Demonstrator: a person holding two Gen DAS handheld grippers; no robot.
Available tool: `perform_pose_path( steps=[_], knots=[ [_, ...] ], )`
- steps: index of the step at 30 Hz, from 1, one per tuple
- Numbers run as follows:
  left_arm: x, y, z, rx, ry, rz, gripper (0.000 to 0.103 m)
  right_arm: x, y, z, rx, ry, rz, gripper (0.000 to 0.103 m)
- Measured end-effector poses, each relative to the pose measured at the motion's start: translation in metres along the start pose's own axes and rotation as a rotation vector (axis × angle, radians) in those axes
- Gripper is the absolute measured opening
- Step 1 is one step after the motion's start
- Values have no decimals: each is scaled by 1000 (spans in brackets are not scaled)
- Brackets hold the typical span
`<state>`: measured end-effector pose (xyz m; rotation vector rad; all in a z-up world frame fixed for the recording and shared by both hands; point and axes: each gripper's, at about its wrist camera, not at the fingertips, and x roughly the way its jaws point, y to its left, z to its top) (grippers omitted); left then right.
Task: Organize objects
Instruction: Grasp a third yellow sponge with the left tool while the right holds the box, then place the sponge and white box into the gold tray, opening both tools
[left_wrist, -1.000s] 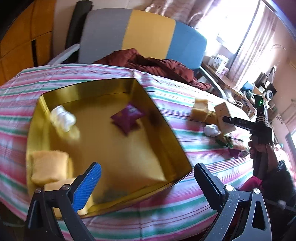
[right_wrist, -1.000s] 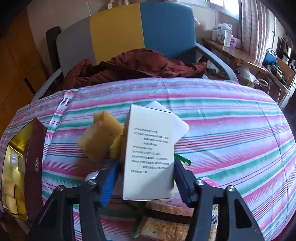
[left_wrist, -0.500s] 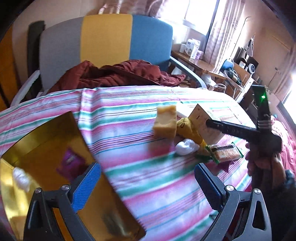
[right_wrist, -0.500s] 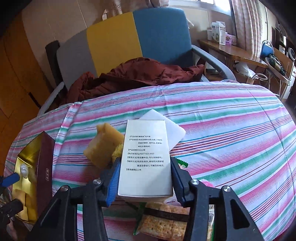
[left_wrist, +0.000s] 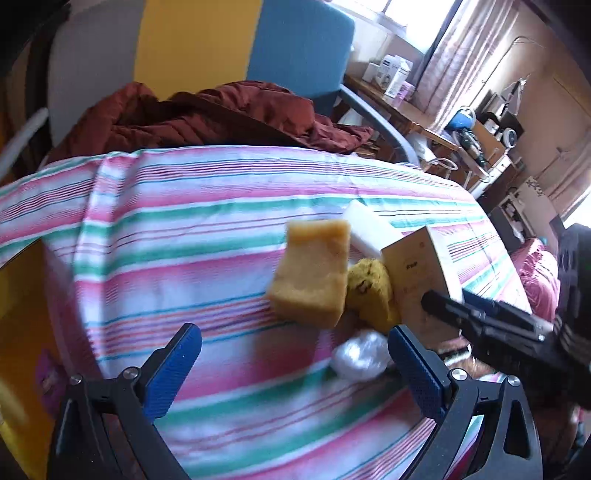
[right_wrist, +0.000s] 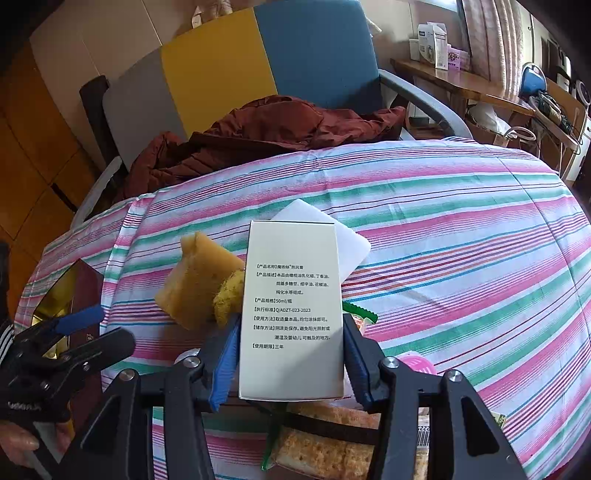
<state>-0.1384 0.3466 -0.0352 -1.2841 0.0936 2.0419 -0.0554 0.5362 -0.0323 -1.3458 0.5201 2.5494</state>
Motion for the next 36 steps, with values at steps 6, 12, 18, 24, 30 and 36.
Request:
perform_pose_path(
  steps=[6,12,18,24,30,36],
  knots=[
    [28,1,21,-42,18,-35,102,2,0,0,-1,8,0,53],
    [54,4,33,-71,52,-79,88,8,2,0,-14,23,-14,54],
    [61,6,24,-91,97,-116,52,2,6,0,-44,-18,-5,51],
    [7,1,6,-58,20,-133,52,-7,0,2,-16,-49,17,51],
    [-56,-1,-25,-5,-57,-105,53,-15,7,0,-51,-77,46,51],
    [-120,39,-68,-52,-131,-40,53,-27,16,-2,-81,-129,64,51]
  ],
)
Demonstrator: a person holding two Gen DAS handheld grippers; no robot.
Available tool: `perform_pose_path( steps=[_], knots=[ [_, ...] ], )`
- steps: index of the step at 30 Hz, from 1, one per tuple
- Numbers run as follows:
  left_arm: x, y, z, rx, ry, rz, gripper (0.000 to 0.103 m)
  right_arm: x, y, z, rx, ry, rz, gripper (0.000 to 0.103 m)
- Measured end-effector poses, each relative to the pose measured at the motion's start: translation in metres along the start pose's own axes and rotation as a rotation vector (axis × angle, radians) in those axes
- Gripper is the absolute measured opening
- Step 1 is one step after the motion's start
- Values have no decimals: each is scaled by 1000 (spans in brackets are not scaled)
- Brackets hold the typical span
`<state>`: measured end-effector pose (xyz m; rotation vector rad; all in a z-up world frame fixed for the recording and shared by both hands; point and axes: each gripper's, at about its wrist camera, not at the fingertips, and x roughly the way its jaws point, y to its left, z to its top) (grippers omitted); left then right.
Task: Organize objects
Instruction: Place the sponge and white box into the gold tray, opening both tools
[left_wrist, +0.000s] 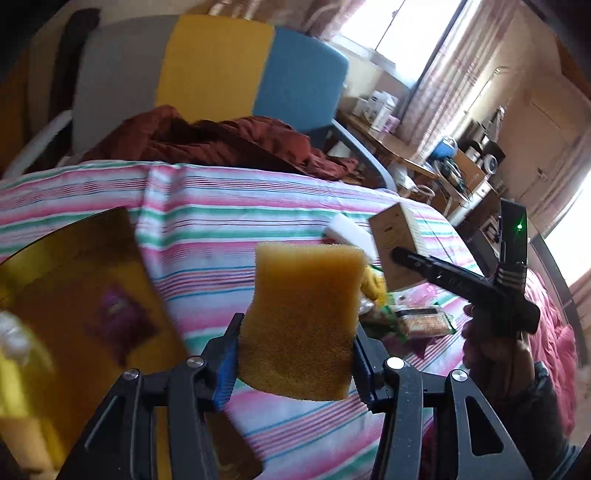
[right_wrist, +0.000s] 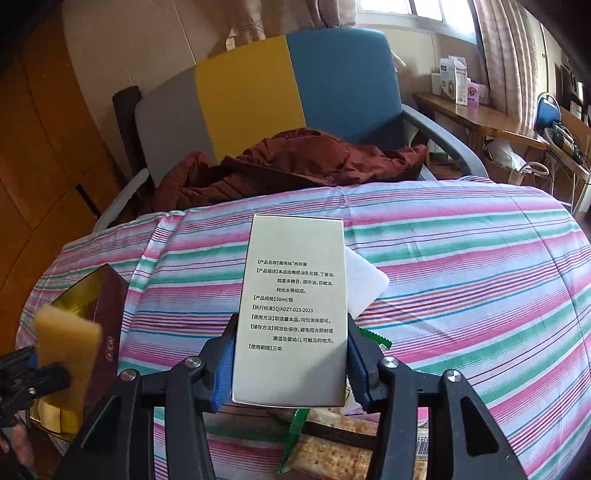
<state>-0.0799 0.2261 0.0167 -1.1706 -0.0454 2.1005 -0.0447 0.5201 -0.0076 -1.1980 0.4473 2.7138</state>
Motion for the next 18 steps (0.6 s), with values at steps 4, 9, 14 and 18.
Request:
perform_pose_path(
  steps=[4,9,14,18],
  knots=[
    [-41,46,-25,-94,-38,62,53,-6,8,-2,-18,-13,9,51],
    [-76,93,-59,-180,-54,129,53,-14,32,-4,-49,-7,36,51],
    [-92,118,-98,-243,-37,140,53,-27,90,-11,-114,0,125,51],
    [-96,123,-118,-261,-31,107,53,-24,153,-19,-204,31,206,51]
  ],
)
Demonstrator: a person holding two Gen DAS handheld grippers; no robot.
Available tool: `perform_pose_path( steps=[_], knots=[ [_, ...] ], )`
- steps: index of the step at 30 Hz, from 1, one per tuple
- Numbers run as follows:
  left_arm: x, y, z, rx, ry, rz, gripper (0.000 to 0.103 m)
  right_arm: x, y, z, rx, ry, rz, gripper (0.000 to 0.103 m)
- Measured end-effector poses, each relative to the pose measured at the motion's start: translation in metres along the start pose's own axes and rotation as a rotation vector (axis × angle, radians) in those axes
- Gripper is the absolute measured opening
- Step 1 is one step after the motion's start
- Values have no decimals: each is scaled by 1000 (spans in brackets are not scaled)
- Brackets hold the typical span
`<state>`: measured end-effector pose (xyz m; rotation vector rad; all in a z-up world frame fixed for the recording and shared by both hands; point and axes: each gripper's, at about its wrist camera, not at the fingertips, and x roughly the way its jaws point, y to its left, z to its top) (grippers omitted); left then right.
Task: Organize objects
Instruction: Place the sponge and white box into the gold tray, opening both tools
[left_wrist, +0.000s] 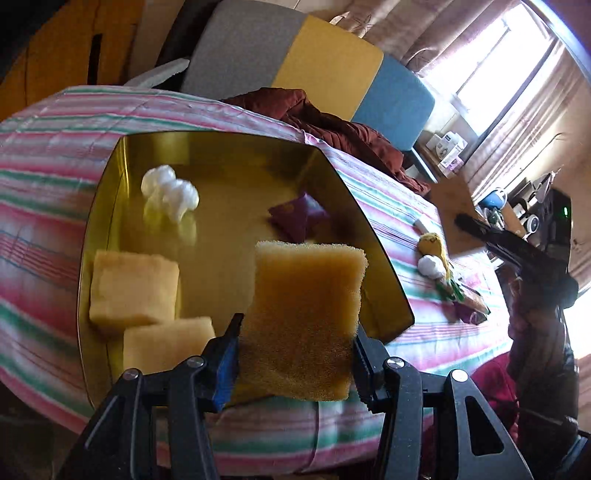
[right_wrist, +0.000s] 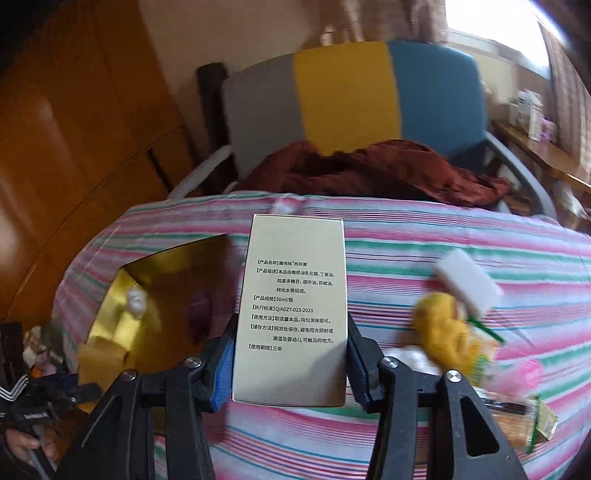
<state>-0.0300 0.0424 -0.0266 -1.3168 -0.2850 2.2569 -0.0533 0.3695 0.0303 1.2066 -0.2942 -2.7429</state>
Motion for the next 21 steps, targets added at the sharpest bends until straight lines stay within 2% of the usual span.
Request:
perform_pose_path(
  steps=[6,10,16,18,21],
  knots=[
    [-3,4,-8,-7,-9,-48,53,31,80,11,-146,62,80,51],
    [-2,6,-7,-14,-12,-70,53,56,117,23,-199,112,91,51],
    [0,9,-5,-18,-12,-78,56,99,140,47,-128,147,72,53],
    [3,10,-5,-19,0,-74,65,112,141,56,-83,150,88,58],
    [3,10,-6,-19,-4,-67,69,114,140,57,-50,152,82,59]
  ],
)
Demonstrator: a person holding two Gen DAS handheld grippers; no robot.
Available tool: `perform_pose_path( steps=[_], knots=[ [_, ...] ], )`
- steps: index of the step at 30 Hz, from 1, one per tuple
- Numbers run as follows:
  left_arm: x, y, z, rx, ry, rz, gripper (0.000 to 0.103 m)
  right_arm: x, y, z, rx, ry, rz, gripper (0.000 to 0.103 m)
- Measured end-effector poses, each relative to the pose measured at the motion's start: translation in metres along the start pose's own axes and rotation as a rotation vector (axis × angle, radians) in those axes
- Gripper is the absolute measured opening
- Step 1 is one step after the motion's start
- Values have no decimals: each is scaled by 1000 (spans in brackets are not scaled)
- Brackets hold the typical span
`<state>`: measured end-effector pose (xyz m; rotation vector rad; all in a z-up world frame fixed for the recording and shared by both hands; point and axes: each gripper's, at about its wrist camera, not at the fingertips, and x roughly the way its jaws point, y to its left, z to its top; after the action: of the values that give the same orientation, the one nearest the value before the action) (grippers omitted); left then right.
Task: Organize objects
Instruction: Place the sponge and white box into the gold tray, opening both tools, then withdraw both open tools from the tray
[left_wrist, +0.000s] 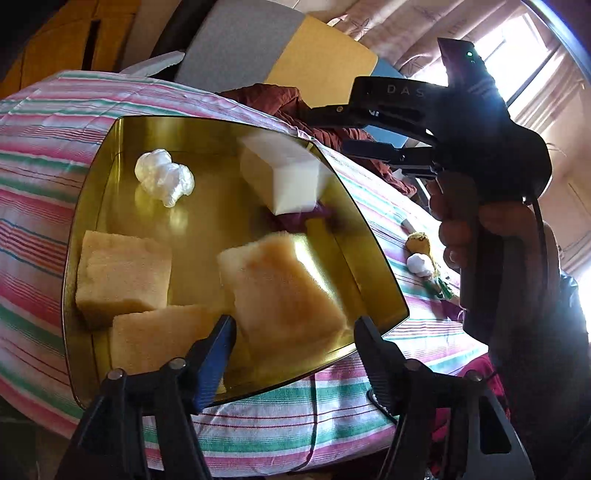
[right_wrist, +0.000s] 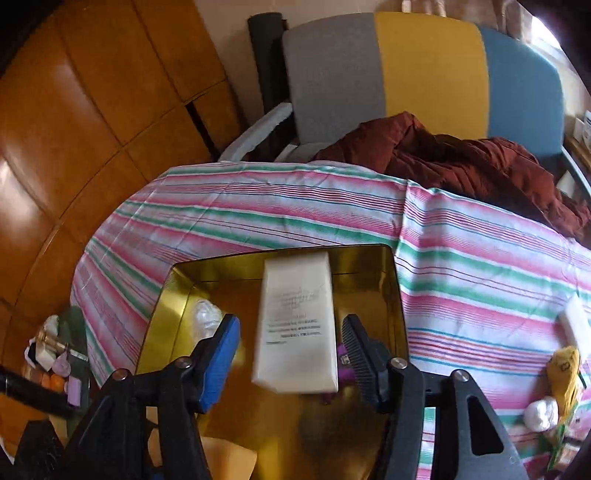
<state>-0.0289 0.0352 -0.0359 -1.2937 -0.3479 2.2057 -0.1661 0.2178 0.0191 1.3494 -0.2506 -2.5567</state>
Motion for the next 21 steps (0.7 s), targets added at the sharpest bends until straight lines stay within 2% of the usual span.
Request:
perform_pose_path(
  steps=[8,11,15,21],
  knots=[
    [-10,-4,-3,23,-49,61,71,-21,-12,-35,14,-12,4,60],
    [-16,-5,-3,26,-74,114,76,-29,-11,-51,-6,-24,-17,67],
    [-27,-3,1,14,-121,198,86,-41,-6,-71,-52,-45,-46,68],
    [-46,-3,2,16,-186,353,94,-52,1,-96,-97,-73,-78,73]
  ],
)
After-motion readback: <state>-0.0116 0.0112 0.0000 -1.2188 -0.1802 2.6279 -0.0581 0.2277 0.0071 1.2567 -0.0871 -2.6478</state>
